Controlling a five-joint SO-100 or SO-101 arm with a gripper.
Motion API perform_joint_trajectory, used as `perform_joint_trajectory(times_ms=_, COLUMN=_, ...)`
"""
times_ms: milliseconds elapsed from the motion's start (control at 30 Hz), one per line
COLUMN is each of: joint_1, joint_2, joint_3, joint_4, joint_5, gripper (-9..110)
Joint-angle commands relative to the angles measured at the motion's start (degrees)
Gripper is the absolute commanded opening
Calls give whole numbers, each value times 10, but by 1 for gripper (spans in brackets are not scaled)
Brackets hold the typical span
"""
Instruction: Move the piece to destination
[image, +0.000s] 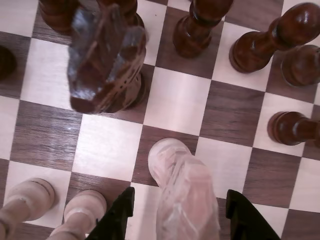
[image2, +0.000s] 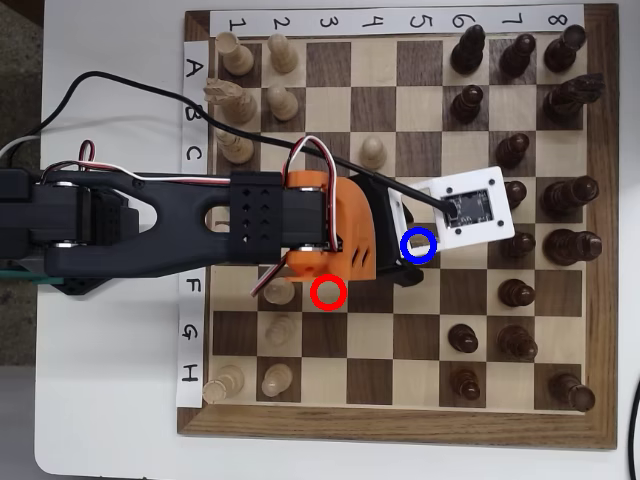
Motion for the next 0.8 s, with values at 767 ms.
perform_joint_trajectory(times_ms=767, joint_1=7, joint_2=232, joint_3=-20, joint_4=97, joint_5=-47, gripper=21)
